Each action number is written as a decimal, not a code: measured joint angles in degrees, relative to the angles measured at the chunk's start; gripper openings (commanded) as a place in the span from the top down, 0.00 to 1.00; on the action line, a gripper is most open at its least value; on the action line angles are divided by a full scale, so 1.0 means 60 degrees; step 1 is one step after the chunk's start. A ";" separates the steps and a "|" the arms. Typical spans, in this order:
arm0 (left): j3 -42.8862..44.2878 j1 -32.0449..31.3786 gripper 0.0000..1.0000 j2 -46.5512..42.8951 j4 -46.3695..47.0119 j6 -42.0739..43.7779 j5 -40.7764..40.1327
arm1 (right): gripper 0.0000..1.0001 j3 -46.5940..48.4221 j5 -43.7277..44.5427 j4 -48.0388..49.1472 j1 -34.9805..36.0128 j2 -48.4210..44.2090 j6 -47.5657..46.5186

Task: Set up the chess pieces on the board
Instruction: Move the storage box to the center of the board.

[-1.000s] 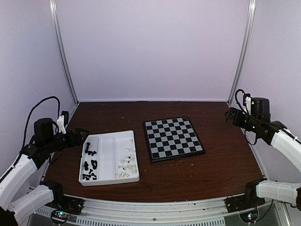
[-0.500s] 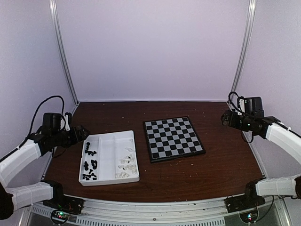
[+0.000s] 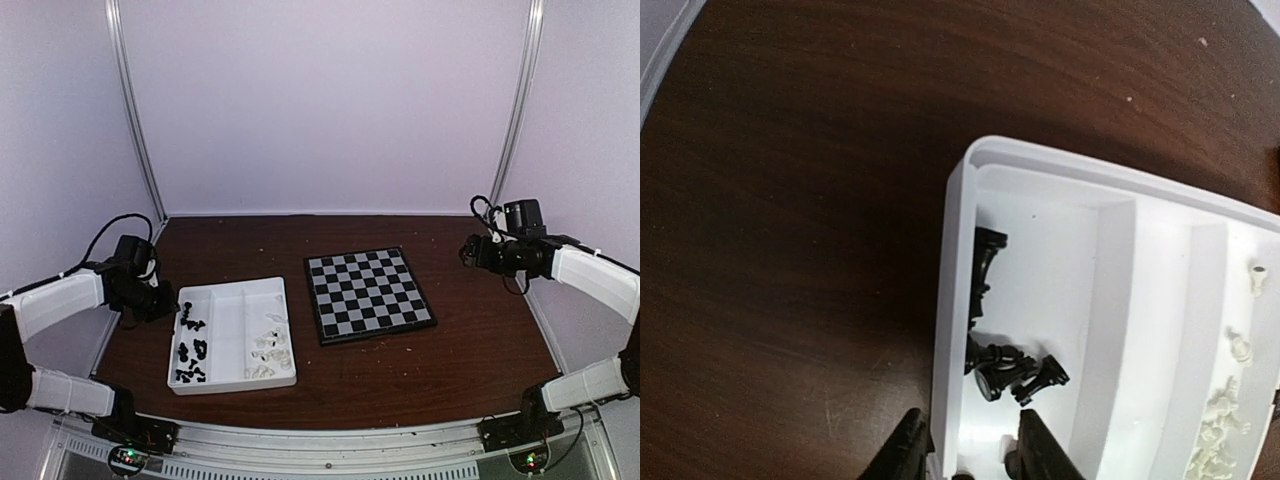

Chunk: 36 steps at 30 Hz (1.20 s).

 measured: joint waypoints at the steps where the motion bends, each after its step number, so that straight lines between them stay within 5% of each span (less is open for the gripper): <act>1: 0.0095 0.0000 0.72 0.0284 -0.0073 0.0044 -0.0076 | 0.10 0.0026 0.0000 0.0000 0.0011 0.0004 -0.0007; 11: 0.1217 0.0029 0.74 0.2703 -0.0047 0.0346 -0.0729 | 0.10 0.0164 0.0004 0.0084 0.0280 0.0164 -0.0062; 17: 0.1392 0.0011 0.93 0.3129 -0.0015 0.0390 -0.0758 | 0.10 0.0226 0.0004 0.0095 0.0288 0.0353 -0.0047; 23: 0.1450 0.0022 0.93 0.3177 -0.0040 0.0444 -0.0831 | 0.10 0.0463 -0.0036 0.0153 0.0288 0.0674 -0.0040; 28: 0.1661 0.0025 0.79 0.3410 -0.0040 0.0270 -0.0973 | 0.10 0.0565 -0.0095 0.0168 0.0291 0.0805 -0.0040; 36: 0.2189 0.0047 0.81 0.4080 0.0058 0.0044 -0.1093 | 0.10 0.0776 -0.0219 0.0186 0.0310 0.0841 -0.0040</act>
